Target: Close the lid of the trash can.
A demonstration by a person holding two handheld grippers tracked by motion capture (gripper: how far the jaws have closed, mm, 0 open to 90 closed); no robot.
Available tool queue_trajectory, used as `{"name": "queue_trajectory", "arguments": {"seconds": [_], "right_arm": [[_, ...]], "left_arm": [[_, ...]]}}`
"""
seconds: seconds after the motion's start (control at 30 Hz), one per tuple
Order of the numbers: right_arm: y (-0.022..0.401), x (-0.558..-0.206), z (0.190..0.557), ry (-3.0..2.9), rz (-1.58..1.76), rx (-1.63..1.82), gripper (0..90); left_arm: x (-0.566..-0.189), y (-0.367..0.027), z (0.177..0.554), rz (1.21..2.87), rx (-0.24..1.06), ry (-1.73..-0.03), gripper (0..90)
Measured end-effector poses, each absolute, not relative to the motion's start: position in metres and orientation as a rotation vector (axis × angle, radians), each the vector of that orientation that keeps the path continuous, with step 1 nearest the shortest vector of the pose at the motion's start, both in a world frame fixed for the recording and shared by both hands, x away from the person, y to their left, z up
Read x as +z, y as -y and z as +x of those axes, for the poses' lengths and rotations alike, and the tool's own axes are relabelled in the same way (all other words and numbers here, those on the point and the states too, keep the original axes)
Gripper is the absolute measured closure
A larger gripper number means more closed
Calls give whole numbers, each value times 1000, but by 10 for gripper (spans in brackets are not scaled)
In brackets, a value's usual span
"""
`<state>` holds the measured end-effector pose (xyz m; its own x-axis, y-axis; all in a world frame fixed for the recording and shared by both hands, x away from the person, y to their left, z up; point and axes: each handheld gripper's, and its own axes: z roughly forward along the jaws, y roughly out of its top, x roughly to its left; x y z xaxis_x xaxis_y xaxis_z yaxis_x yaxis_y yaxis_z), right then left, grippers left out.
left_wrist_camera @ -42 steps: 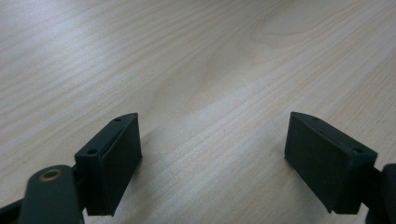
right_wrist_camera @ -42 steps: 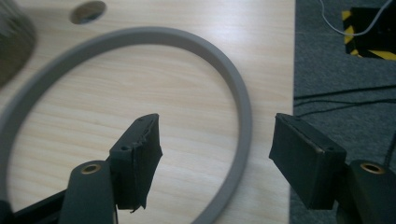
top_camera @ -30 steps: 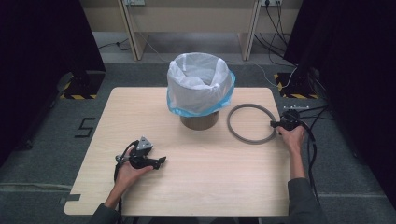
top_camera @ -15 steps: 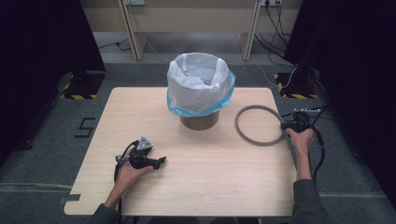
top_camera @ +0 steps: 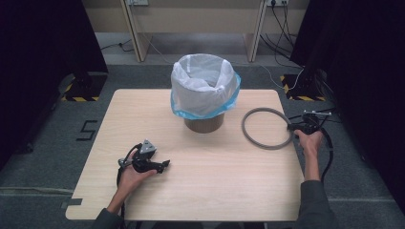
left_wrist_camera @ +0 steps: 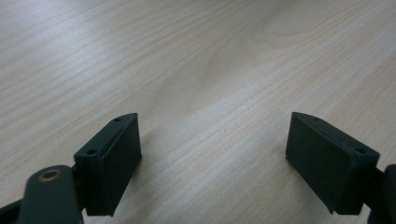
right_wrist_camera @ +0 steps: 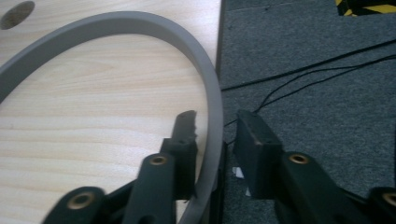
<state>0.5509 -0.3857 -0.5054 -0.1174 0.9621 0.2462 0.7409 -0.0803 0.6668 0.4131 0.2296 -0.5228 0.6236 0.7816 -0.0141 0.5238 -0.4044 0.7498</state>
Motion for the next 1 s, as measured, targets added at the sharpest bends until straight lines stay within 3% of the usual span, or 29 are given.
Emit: {"name": "queue_trajectory", "arguments": {"seconds": [0.27,0.57,1.0], "right_arm": [[388,-508,550,-1876,1872,1055,697],[388,-510,549,-1851,1879,1111,825],[385,-492,546,-1827,1820,1171,837]], "left_arm": [[-523,-230,413,2100,442,-1020,172],[-523,-230,413,2100,442,-1020,172],[-523,-230,413,2100,442,-1020,172]]}}
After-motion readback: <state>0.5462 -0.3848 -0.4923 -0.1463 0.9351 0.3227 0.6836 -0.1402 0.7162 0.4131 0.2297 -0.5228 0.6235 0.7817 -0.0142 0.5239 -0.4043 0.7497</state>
